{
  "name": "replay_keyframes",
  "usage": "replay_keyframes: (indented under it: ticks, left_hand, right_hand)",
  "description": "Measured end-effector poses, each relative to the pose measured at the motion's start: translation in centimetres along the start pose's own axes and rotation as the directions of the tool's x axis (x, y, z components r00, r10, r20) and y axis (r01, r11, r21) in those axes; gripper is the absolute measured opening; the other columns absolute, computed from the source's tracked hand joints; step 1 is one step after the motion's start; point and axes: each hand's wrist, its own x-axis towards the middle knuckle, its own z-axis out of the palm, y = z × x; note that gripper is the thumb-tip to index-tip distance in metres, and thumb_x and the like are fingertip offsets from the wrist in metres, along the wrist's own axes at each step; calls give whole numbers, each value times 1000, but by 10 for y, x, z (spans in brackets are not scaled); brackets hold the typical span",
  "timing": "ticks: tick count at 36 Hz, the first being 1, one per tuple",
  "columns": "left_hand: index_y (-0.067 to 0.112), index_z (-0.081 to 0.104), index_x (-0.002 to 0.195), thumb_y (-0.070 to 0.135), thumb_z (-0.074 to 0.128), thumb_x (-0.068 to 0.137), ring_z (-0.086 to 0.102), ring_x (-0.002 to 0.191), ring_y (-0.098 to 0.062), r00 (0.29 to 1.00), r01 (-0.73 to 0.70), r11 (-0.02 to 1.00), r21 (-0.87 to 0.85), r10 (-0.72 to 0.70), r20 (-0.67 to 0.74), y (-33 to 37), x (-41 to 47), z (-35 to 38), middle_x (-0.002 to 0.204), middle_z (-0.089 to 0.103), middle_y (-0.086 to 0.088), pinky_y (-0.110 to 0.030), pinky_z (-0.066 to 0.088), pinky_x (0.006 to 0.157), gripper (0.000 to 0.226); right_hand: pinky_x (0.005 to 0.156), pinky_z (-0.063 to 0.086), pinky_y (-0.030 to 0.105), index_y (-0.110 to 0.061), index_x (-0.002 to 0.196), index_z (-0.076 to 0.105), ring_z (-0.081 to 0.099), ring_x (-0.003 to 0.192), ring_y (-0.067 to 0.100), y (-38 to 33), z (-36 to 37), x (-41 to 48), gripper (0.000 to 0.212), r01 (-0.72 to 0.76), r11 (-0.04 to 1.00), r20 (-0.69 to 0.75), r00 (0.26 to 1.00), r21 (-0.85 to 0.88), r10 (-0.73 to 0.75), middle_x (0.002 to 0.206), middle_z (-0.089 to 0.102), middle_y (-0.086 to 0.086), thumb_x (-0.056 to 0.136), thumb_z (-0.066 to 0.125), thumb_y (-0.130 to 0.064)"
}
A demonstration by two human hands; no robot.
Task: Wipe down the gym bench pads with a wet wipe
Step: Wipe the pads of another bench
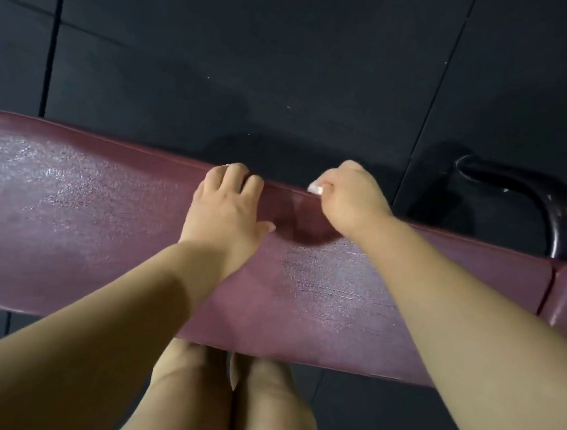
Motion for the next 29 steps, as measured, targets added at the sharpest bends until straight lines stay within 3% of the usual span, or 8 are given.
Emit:
replay_keyframes:
  ticks: [4, 8, 10, 13, 20, 22, 25, 29]
  left_hand:
    - [17, 41, 125, 52, 60, 83, 30, 120, -29, 999, 13, 996, 93, -16, 38, 6, 6, -5, 126, 35, -3, -39, 25, 103, 57]
    - [19, 40, 129, 56, 53, 85, 32, 120, -27, 996, -63, 994, 93, 56, 76, 20, 14, -6, 128, 37, -1, -39, 22, 105, 59]
    - [21, 38, 135, 57, 50, 87, 30, 124, -26, 984, -144, 986, 84, 134, 120, 32, 17, -3, 132, 36, 0, -38, 19, 108, 61]
    - [20, 32, 140, 58, 46, 88, 28, 128, -26, 966, -221, 965, 141, 198, 164, 54, 17, 5, 136, 33, 0, -41, 15, 114, 66]
    - [12, 31, 135, 64, 47, 85, 28, 126, -31, 976, -159, 958, 239, 116, 183, 85, 13, 17, 133, 30, -7, -49, 11, 115, 74]
    - [12, 31, 132, 64, 46, 85, 30, 122, -30, 978, -166, 949, 267, 123, 170, 85, 15, 18, 129, 31, -6, -47, 15, 114, 71]
    - [13, 32, 129, 62, 47, 85, 33, 118, -30, 980, -162, 938, 305, 118, 157, 87, 16, 19, 124, 32, -6, -44, 21, 111, 68]
    - [11, 34, 128, 57, 52, 84, 32, 120, -32, 984, -140, 939, 314, 95, 153, 100, 14, 23, 125, 33, -8, -47, 16, 113, 65]
  right_hand:
    - [86, 45, 32, -9, 108, 67, 53, 108, 33, 85, -23, -8, 28, -366, 911, -78, 931, -188, 358, 116, 54, 16, 87, 49, -11]
    - [76, 36, 31, -6, 114, 60, 50, 112, 37, 123, -34, -17, 32, -584, 803, -131, 811, -124, 570, 124, 52, 20, 88, 45, -14]
    - [74, 33, 29, -6, 114, 60, 51, 108, 34, 112, -28, -16, 31, -575, 813, -128, 816, -89, 564, 124, 52, 20, 89, 45, -13]
    - [73, 38, 26, -12, 107, 69, 55, 90, 30, 71, -13, -12, 28, -411, 909, -143, 906, -77, 398, 114, 56, 18, 87, 48, -12]
    - [83, 47, 33, -17, 106, 68, 56, 93, 27, 57, -6, -22, 29, -41, 996, -148, 988, 77, 52, 111, 49, 4, 92, 43, -11]
    - [89, 46, 32, -19, 107, 69, 56, 97, 25, 88, -16, -26, 31, -64, 995, -141, 987, 70, 73, 112, 49, 4, 90, 44, -9]
    - [95, 44, 31, -15, 109, 70, 55, 104, 30, 146, -39, -33, 32, -249, 968, -137, 960, -10, 245, 116, 48, 10, 88, 48, -6]
    - [97, 46, 41, -12, 115, 67, 53, 108, 38, 218, -62, -40, 36, -516, 846, -169, 853, -132, 494, 124, 44, 16, 87, 45, -11]
